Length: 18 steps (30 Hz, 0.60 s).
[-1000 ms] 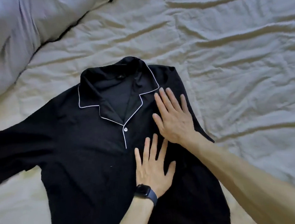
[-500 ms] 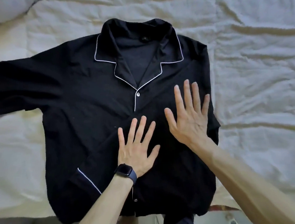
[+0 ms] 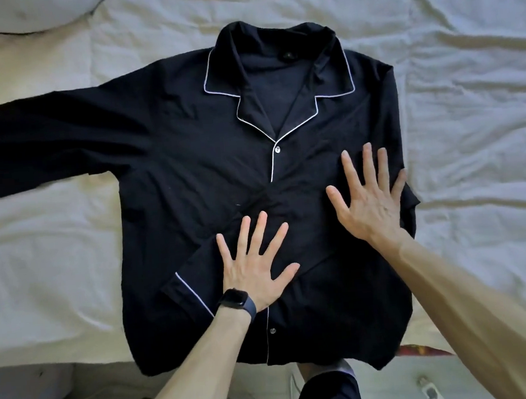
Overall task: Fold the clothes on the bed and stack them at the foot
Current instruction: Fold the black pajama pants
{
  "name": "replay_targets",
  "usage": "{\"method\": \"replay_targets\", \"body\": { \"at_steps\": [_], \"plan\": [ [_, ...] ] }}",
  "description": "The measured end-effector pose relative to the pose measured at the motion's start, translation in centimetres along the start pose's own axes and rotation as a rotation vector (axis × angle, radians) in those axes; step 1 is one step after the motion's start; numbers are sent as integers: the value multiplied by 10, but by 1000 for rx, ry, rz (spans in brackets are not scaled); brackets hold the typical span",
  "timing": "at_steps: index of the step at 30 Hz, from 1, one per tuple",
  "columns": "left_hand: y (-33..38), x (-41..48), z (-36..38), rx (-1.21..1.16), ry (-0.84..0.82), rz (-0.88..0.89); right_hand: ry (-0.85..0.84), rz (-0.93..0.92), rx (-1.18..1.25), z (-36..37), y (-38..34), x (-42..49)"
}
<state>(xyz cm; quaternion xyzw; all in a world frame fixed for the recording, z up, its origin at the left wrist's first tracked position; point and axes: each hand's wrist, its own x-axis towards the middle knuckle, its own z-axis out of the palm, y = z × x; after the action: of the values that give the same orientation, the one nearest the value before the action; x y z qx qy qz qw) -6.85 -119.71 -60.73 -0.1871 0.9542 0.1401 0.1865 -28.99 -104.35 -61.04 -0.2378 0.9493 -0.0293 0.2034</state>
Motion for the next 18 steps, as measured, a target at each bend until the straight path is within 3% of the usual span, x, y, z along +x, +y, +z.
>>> {"method": "replay_targets", "body": {
  "at_steps": [9, 14, 18],
  "plan": [
    [-115, -63, -42, -78, -86, 21, 102, -220, 109, -23, -146, -101],
    [-228, -93, -74, -242, -15, -379, 77, -321, 161, -6, -269, -109],
    [-332, -104, -101, -576, 149, -748, 39, -389, 152, -1, -366, -91]
  ]
}}
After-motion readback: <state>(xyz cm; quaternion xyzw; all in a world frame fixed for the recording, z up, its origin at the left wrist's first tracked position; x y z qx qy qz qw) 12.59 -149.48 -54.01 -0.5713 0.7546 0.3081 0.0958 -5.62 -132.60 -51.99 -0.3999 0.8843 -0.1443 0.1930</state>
